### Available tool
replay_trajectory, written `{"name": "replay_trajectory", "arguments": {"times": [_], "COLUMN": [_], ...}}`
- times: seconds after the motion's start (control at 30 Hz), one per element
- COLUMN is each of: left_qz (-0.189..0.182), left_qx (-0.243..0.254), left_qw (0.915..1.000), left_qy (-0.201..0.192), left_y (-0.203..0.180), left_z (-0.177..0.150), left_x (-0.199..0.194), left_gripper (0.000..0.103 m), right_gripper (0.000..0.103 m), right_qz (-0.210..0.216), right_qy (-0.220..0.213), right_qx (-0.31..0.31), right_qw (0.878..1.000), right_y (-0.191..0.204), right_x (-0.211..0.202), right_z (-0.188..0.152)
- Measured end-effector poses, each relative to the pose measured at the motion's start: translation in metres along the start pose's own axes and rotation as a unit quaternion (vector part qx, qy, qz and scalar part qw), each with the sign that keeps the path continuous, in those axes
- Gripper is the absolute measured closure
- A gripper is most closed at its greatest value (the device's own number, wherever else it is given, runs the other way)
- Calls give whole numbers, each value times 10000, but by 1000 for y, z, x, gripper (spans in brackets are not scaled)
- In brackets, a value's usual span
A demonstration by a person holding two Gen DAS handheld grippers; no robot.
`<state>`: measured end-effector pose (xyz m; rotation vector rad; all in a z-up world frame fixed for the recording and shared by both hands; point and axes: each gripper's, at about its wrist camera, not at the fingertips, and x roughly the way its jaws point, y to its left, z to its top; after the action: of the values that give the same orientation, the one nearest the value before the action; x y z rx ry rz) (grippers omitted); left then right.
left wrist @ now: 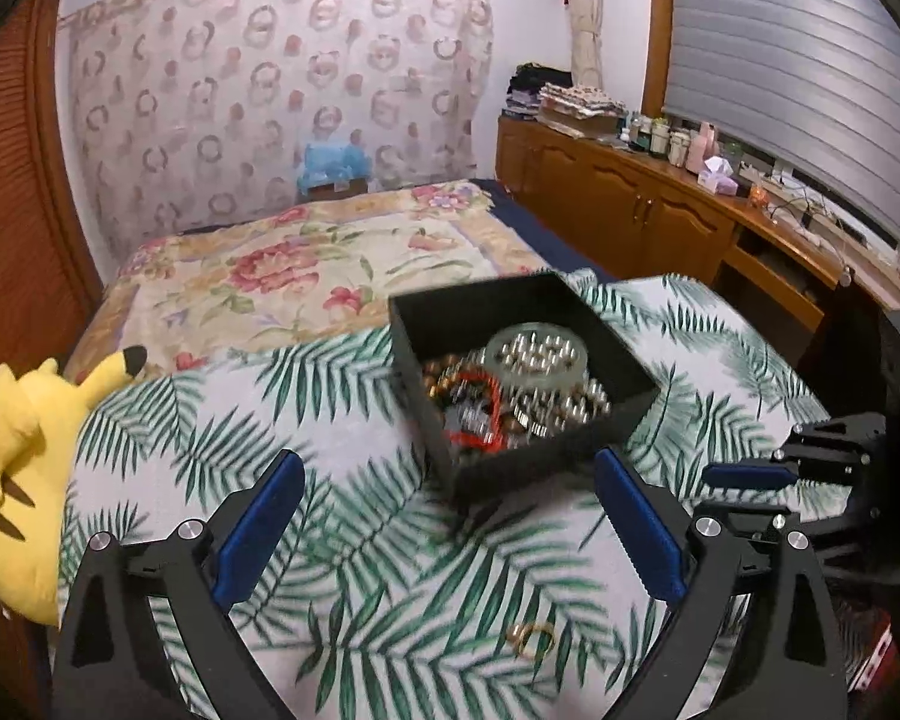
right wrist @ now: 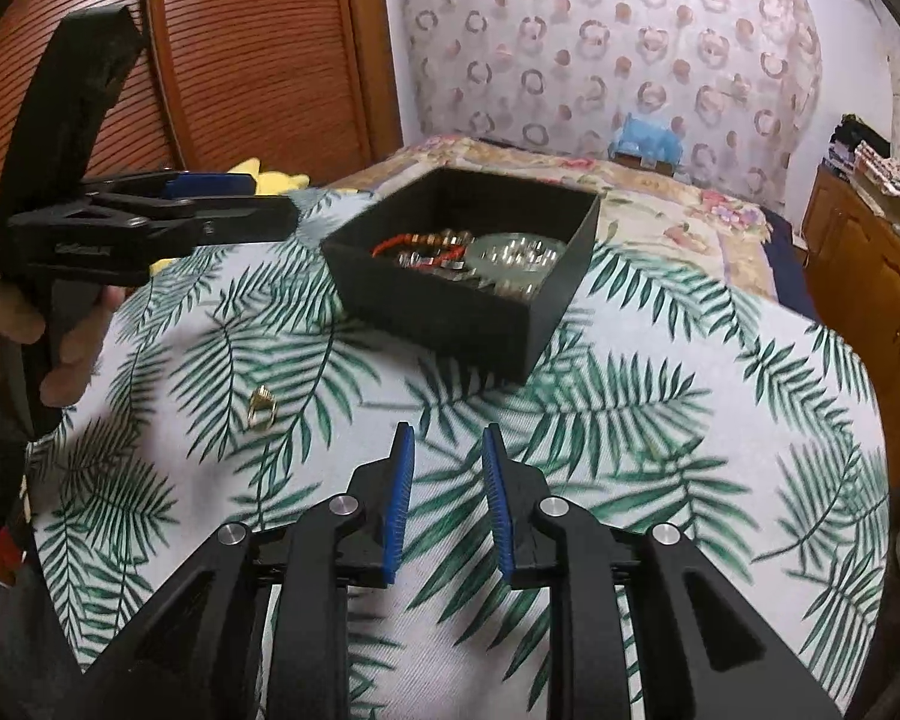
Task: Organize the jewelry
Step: 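Move the left gripper to the gold ring while the right gripper approaches the gold earring, then grasp the gold ring with the left gripper while the right gripper grasps the gold earring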
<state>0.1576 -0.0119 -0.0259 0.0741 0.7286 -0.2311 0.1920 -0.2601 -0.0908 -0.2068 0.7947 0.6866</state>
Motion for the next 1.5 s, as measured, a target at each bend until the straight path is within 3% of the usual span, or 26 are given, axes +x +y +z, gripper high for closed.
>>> {"name": "replay_trajectory", "arguments": {"times": [0.33,0.57,0.6,0.63,0.73,0.93,1.07,1.33,1.4,1.5], "left_qz": [-148,-257,-248,-245,-275,-366,-406,-374,-395,-421], "left_qx": [47,158,192,225,307,455,565,645,661,600], "left_qw": [9988,9974,9972,9969,9965,9952,9942,9938,9938,9943], "left_qy": [464,658,684,714,727,781,818,827,797,778], "left_y": [0,-9,-11,-13,-17,-25,-31,-35,-36,-34], "left_z": [-40,-56,-57,-59,-60,-60,-64,-68,-69,-68], "left_x": [4,11,13,15,16,17,20,21,20,20], "left_gripper": [10,10,10,10,11,49,67,69,79,79], "right_gripper": [77,77,78,87,87,87,86,86,86,86], "right_qz": [258,173,145,118,66,-8,-49,-66,-62,-69], "right_qy": [321,453,455,452,410,184,118,103,96,83], "right_qx": [-228,-494,-526,-549,-580,-418,-415,-386,-385,-380], "right_qw": [9989,9976,9975,9974,9975,9990,9991,9992,9992,9992], "right_y": [21,30,31,31,30,17,13,10,10,10], "right_x": [15,16,16,16,13,4,2,5,5,6], "right_z": [-11,-15,-15,-15,-15,-5,0,1,1,1]}}
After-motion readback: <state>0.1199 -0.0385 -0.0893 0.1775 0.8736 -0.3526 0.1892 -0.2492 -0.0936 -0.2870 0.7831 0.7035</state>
